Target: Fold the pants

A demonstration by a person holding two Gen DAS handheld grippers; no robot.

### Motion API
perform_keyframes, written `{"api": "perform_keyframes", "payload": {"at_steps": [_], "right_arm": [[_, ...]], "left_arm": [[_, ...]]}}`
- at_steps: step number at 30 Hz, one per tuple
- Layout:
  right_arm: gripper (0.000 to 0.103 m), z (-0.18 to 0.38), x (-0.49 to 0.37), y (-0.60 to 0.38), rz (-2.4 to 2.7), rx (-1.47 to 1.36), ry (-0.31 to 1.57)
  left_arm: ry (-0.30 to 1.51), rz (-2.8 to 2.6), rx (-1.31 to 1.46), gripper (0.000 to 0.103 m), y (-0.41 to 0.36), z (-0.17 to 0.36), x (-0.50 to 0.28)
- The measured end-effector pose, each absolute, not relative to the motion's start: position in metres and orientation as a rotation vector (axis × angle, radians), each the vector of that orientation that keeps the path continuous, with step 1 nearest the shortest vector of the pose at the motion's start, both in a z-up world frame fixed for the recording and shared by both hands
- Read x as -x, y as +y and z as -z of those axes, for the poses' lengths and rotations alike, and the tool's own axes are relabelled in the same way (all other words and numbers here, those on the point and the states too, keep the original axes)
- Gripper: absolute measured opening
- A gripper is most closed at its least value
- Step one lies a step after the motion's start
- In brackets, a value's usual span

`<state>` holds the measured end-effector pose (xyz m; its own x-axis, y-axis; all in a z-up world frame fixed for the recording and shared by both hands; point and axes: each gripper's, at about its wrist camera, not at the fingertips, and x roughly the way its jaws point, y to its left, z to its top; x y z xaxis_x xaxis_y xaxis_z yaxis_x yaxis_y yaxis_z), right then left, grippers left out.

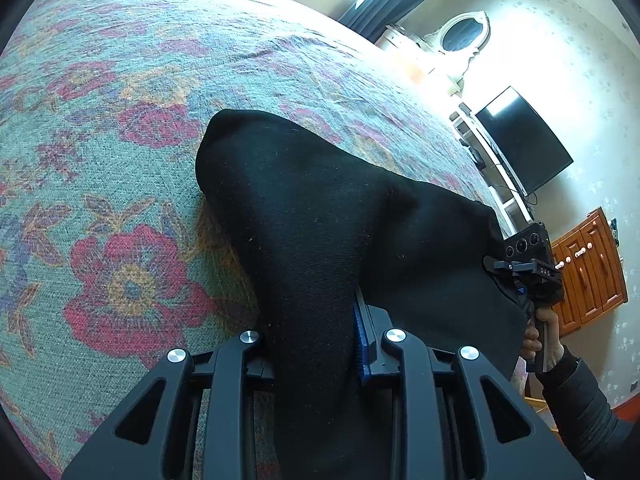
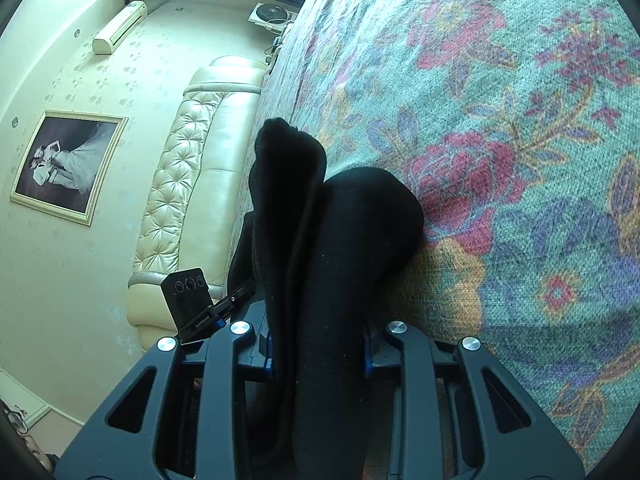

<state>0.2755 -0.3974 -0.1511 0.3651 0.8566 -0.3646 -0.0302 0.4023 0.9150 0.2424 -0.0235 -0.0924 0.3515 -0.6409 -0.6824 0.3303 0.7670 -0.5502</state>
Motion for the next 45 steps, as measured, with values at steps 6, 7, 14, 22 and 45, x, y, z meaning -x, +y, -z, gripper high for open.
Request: {"api": "perform_keyframes", "payload": {"at_steps": [6, 7, 14, 22, 45], "right_arm": [[0.029, 0.152, -0.275, -0.398, -0.710, -0.989, 1.034], [0.029, 0.152, -0.275, -0.399, -0.710, -0.990, 1.033], [0.029, 0.153, -0.275, -0.401, -0.712, -1.003, 1.029], [0.030, 0.158, -0.272, -0.404, -0.723, -1.035, 1.022], [0.042, 0.175, -0.242, -0.461, -0.722, -1.190, 0.917]], "left_arm": [[1.040, 0.655, 0.346, 0.026, -0.022, 0.091, -0.245], [1.041, 0.655, 0.341, 0.026, -0.023, 0.091, -0.246], [1.045, 0.649, 0.349, 0.026, -0.023, 0.092, -0.252], [1.040, 0.632, 0.374, 0.039, -0.022, 0.098, -0.251], [0.951, 0.525, 0.293, 0.074, -0.017, 0.090, -0.229]]}}
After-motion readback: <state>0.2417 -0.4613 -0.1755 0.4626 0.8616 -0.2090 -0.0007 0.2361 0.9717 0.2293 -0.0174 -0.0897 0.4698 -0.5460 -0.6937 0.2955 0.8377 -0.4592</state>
